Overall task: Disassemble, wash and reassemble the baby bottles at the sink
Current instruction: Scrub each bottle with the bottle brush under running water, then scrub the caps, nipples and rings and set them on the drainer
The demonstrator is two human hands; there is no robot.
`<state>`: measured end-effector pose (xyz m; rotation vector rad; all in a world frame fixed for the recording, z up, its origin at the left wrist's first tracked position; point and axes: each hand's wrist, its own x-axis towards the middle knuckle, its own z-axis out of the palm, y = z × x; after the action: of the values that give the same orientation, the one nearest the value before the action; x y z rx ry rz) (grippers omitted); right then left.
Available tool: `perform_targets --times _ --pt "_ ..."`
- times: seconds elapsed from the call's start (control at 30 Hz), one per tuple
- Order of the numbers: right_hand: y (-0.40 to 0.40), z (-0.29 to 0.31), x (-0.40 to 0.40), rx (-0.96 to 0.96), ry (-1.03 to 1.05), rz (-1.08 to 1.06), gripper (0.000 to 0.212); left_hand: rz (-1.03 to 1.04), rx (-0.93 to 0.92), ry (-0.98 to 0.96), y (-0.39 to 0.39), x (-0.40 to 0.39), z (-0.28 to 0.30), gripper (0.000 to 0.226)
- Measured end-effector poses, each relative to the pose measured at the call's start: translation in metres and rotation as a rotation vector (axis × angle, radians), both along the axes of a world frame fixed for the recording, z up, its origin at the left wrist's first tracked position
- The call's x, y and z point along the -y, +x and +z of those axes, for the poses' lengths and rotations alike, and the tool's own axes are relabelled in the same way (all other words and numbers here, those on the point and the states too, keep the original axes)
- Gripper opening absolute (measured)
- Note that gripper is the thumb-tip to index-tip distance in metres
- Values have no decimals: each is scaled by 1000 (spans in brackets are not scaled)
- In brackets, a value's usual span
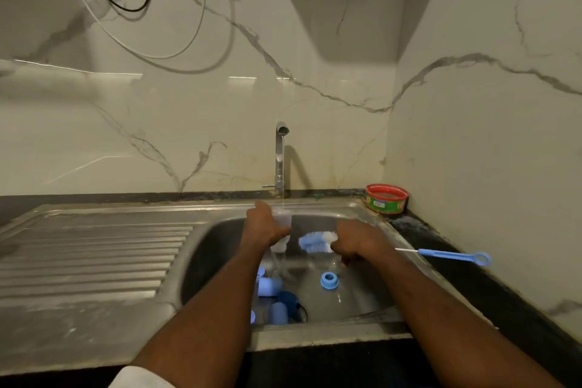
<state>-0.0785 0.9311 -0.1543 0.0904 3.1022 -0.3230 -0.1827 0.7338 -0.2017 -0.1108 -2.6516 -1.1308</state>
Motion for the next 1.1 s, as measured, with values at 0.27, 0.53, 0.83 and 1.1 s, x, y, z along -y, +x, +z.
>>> perform_targets --times 0.27,0.53,0.83,1.1 --pt "2 7 14 -158 -14 9 39 -42 -47 -85 21 2 12 71" --pt "2 14 21 -162 -197 107 52 -17 -64 -244 42 31 12 61" --pt "7 15 42 -266 -100 44 20 11 -166 -184 68 68 19 61" --pt "-18 70 133 -307 29 301 22 164 -219 -548 83 210 92 71"
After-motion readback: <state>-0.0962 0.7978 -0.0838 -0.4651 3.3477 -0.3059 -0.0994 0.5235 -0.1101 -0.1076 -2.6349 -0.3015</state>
